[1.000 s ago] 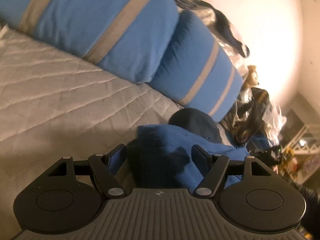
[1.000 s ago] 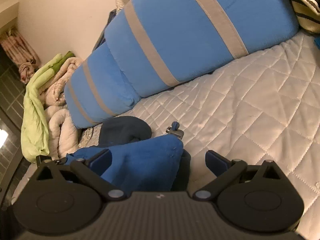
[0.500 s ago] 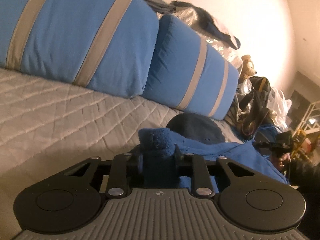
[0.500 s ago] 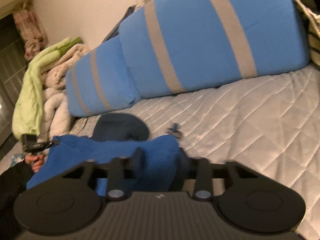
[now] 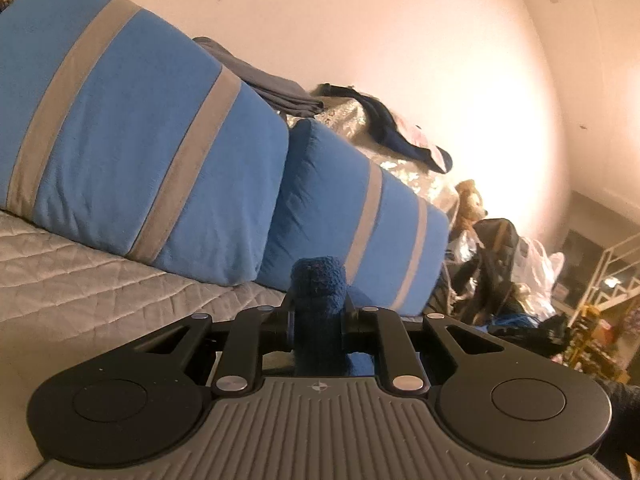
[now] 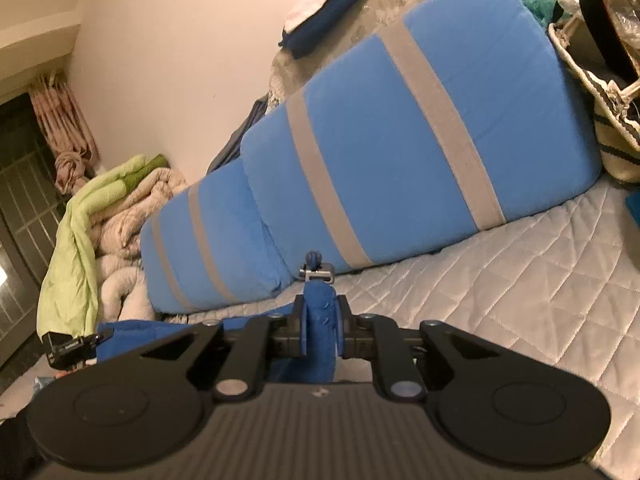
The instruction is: Fold clothes
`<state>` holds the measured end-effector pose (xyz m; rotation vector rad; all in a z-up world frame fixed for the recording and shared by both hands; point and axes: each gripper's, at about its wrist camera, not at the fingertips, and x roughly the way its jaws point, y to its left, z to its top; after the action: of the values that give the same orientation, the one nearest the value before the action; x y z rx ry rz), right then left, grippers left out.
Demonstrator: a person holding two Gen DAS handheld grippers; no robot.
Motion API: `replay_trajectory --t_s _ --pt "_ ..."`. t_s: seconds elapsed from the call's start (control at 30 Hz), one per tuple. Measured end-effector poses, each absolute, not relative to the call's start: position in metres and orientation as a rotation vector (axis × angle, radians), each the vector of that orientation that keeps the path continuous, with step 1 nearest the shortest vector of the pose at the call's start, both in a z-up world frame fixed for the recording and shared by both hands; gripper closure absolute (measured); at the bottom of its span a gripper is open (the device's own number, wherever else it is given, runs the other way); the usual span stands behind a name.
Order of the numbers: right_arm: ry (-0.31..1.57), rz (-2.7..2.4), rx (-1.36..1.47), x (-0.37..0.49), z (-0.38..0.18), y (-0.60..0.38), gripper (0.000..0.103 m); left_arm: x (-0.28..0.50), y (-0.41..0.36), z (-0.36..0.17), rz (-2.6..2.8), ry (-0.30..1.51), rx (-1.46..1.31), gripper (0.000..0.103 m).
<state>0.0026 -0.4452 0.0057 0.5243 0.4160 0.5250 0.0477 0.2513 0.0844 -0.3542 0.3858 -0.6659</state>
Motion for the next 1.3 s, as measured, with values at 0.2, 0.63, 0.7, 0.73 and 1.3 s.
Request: replay_trajectory --t_s 0.2,0.63,0.7,0.73,1.3 --pt "0.404 0.511 0.534 0.008 0.008 -0.442 0.090 0.056 0.242 0.084 -0.606 0.407 -0.295 0.085" --pt "0.408 0.384 0.534 0.041 0.010 -0.424 0.090 0.117 0.222 0.074 -0.396 0.518 -0.286 0.085" --pt "0.442 0.342 0.533 0.051 0.008 -0.421 0.090 0.128 0.215 0.066 -0.357 0.559 -0.264 0.085" --pt "0.468 0.315 0.525 0.055 0.005 -0.418 0.090 0.133 0.211 0.061 -0.341 0.581 -0.249 0.085" --pt "0.615 -0.067 0.194 0.054 0.020 -0.374 0.000 0.124 0.234 0.081 0.049 0.902 -0.320 0.043"
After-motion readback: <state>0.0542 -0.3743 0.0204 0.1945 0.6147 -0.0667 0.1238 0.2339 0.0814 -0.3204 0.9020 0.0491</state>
